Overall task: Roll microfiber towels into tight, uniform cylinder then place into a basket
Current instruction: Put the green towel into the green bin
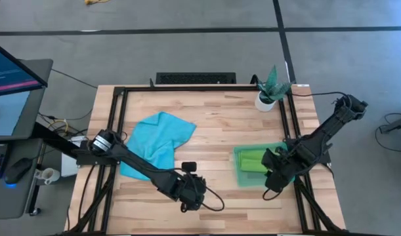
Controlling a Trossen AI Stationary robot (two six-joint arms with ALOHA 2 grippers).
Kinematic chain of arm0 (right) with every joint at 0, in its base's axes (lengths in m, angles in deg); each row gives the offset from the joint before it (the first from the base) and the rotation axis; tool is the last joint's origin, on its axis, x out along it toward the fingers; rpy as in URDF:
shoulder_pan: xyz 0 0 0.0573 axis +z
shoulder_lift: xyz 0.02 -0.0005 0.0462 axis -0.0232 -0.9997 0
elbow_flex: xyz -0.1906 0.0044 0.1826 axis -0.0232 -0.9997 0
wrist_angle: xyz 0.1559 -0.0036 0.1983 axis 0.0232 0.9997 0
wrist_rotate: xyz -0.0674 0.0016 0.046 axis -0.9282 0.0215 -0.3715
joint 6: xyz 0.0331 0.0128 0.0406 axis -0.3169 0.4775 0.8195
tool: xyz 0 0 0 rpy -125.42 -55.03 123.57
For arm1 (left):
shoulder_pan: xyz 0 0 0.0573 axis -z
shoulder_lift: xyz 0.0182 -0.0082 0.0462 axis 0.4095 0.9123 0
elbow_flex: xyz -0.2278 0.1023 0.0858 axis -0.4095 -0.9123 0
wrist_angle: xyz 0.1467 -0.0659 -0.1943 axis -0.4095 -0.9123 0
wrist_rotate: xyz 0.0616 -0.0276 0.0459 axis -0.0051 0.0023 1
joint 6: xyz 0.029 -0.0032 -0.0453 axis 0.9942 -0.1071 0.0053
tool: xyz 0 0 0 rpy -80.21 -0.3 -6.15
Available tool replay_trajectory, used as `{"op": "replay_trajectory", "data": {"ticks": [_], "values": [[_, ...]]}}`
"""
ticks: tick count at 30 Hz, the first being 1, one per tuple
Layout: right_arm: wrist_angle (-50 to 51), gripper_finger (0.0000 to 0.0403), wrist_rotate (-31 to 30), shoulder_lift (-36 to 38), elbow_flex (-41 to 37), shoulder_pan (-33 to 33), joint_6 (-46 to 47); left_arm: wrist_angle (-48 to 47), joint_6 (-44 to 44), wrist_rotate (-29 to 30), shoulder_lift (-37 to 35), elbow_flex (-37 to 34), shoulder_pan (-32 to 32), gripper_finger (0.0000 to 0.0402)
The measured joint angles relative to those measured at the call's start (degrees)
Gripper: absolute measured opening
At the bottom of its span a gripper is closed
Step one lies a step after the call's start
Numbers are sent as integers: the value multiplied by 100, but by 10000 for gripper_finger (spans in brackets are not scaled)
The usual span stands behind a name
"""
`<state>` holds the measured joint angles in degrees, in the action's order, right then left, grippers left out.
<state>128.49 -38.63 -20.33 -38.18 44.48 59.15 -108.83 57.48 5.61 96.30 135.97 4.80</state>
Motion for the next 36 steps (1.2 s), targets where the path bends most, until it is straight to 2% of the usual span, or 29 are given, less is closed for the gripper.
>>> {"op": "replay_trajectory", "data": {"ticks": [5, 9, 17, 25, 30, 36], "values": [[-7, 227, -57, -90, 0, -4, -562, 378, 177, -241, 14, -146, -1, 90], [-8, 254, -155, -444, 0, 26, -1093, 639, 446, -142, 14, -146, -66, 90], [7, 255, -155, -1646, -2, 25, -1902, 535, 659, -353, 16, -146, -413, 90], [61, 255, -137, -2525, 49, -42, -1940, 431, 744, -498, 14, -146, -763, 90], [169, 232, -372, -2692, 17, -200, -1883, 431, 845, -559, 15, -146, -861, 90], [263, 153, -388, -2579, -2, -420, -1766, 431, 1001, -650, 14, -146, -885, 90]]}}
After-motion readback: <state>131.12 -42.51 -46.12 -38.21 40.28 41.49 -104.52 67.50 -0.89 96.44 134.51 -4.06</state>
